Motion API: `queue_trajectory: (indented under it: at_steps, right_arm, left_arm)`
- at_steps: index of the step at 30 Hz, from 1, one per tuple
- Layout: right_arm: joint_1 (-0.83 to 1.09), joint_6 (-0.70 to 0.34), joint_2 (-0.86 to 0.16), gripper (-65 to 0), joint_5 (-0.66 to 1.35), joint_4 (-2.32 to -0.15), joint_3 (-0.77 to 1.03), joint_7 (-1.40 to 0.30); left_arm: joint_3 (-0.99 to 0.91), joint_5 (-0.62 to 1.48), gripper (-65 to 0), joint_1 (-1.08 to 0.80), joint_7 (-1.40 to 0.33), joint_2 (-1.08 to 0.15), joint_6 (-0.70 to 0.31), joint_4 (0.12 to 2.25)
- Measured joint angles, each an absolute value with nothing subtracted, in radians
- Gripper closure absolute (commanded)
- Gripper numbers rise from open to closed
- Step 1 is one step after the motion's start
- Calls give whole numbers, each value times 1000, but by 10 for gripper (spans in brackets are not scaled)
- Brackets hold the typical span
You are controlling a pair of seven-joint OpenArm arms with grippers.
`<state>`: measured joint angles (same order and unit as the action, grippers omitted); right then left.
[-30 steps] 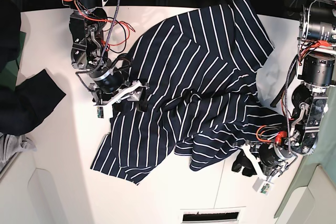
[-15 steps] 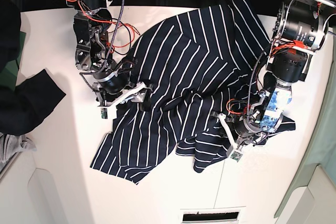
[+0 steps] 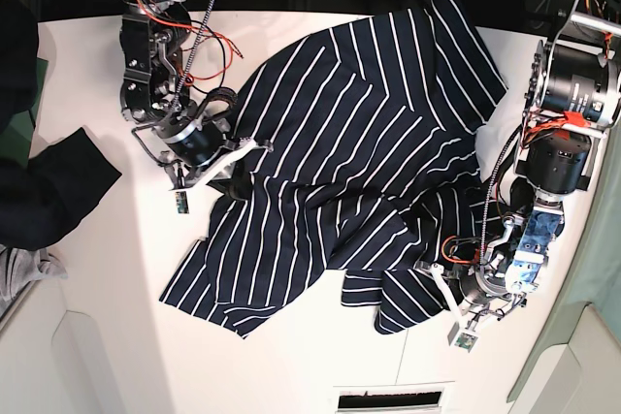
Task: Layout the t-shirt on the table in an organized manner, then fold the t-shirt properly
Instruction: 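Drag the shirt hem with the left gripper away from the right gripper, then pull the shirt edges apart with both grippers to spread it flat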
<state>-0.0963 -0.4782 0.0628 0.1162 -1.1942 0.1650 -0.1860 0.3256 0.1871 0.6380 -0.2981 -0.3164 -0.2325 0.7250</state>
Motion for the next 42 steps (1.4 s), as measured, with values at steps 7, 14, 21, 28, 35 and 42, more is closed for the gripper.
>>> queue_trajectory:
  at_steps: [7,14,21,28,35,42]
  right_arm:
    - [74,-482,28,0,119,-1460,165,-214]
    - [172,-480,-22,0,126,-1549,173,-215]
    - [183,-470,-17,-229,172,-1552,176,-214]
    - [156,-464,-17,-344,213,-1554,228,-181]
    - [-8,-362,-17,-343,183,-1517,281,-197]
    - [-185,-350,-19,-343,162,-1237,277,-211]
  left_arm:
    - [326,187,0,681,-304,-324,-227,725]
    - [326,187,0,735,-306,-324,-203,725]
    - [326,207,-228,737,-408,-325,-263,725]
    - [326,357,-228,738,-448,-412,-318,737]
    - [326,516,-228,707,-496,-534,-439,739]
    - [326,567,-228,609,-507,-566,-454,739]
